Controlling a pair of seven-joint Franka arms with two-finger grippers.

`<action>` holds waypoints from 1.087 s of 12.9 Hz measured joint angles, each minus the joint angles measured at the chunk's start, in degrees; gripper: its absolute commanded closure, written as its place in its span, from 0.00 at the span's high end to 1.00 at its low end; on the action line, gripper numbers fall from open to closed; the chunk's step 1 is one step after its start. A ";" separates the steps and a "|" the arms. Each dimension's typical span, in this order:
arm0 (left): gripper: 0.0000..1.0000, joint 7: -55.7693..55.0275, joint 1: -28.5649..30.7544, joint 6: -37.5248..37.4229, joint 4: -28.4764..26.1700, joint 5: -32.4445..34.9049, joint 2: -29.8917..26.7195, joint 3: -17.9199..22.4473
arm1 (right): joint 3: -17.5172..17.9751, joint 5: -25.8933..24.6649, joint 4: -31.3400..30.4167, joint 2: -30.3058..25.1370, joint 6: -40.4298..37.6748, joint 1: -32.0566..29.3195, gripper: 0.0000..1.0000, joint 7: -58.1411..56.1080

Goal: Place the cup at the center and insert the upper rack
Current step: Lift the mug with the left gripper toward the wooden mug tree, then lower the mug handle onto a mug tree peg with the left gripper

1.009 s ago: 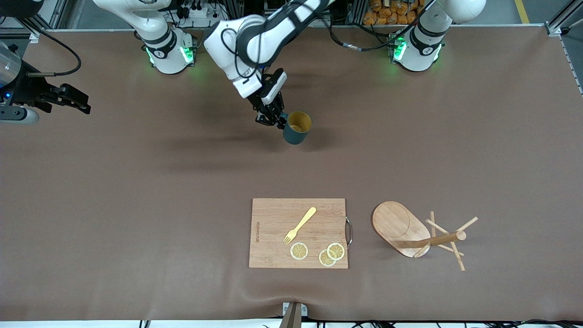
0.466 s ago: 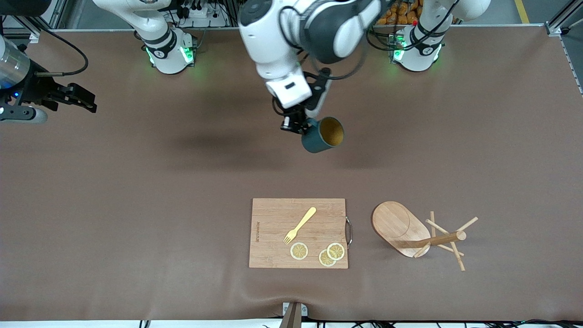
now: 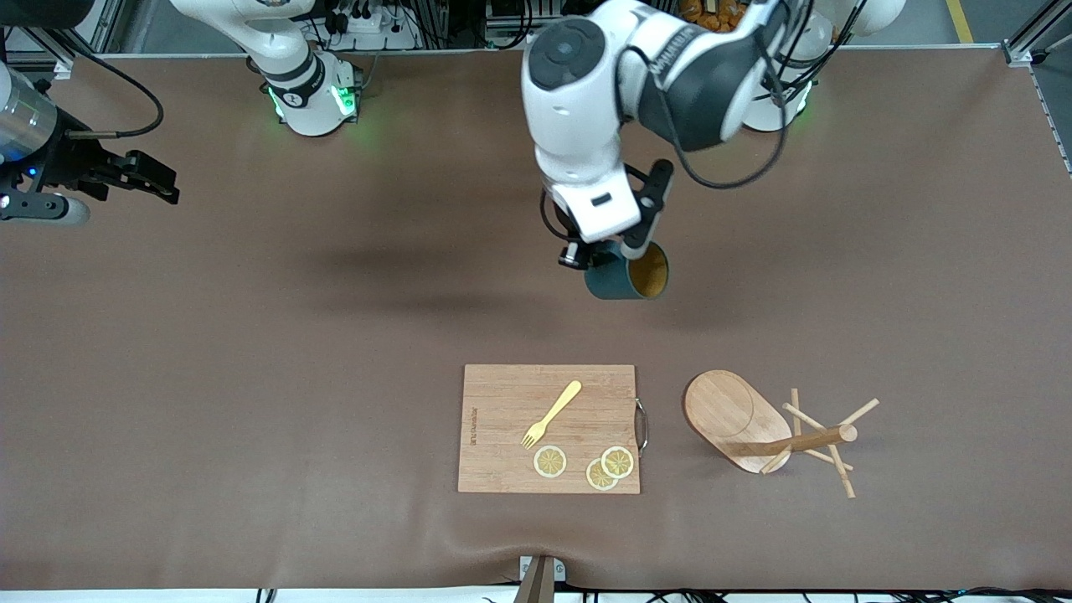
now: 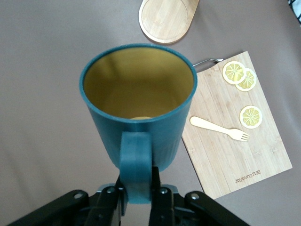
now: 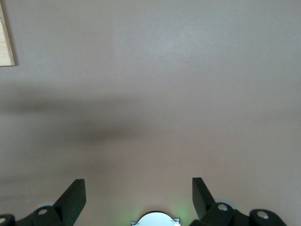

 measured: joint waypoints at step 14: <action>0.00 22.82 21.21 1.01 -0.13 -28.84 -1.56 0.01 | 0.27 0.00 0.19 -1.25 -0.10 0.61 1.00 0.02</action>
